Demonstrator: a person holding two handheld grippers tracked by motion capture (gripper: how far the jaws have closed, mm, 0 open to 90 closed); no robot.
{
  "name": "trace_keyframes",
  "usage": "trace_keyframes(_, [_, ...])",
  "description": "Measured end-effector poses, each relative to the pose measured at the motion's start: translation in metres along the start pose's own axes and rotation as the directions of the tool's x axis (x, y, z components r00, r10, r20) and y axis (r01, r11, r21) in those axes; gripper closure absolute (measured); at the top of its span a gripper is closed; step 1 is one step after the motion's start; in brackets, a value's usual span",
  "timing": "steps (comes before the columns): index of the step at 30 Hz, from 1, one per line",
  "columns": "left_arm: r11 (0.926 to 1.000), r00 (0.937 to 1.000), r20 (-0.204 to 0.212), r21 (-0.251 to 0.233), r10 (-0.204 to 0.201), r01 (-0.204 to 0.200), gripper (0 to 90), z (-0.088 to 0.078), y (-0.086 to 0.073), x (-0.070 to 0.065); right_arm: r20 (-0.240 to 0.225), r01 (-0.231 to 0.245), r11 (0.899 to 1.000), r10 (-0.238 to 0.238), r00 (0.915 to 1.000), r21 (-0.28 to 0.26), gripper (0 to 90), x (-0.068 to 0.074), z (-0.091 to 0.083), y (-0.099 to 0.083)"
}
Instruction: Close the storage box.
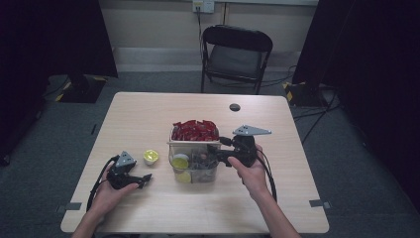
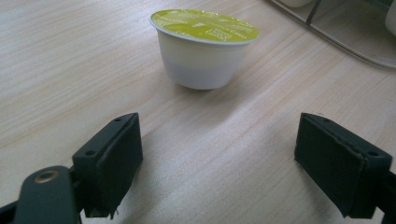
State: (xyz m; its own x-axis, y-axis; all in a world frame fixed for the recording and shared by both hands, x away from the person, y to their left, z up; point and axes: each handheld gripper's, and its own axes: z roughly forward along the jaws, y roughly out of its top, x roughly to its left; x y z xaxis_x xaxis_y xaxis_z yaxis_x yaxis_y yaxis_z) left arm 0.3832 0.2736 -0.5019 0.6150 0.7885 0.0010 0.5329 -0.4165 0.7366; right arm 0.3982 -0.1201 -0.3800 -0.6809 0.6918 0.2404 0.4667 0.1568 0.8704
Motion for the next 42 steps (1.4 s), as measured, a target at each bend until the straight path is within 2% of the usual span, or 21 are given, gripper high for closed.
trace_keyframes(4, [1.0000,1.0000,0.000,0.000,0.000,0.000,14.7,0.000,0.000,0.000,0.003,0.000,1.000,0.000,1.0000,-0.016,36.1,0.001,-0.001,-0.003])
trace_keyframes(16, [1.0000,1.0000,-0.001,0.000,-0.001,0.001,14.8,0.000,0.000,0.000,0.026,-0.043,0.999,0.043,0.9988,0.004,22.2,-0.003,-0.003,-0.010])
trace_keyframes(31, [1.0000,1.0000,0.000,0.000,-0.001,0.001,14.7,0.000,0.000,0.000,0.010,-0.058,0.998,0.058,0.9983,0.039,18.0,-0.004,-0.001,-0.023])
trace_keyframes(42, [1.0000,1.0000,0.000,0.000,-0.001,0.001,14.7,0.000,0.000,0.000,0.004,-0.052,0.997,0.052,0.9986,0.054,16.0,0.001,0.000,-0.031])
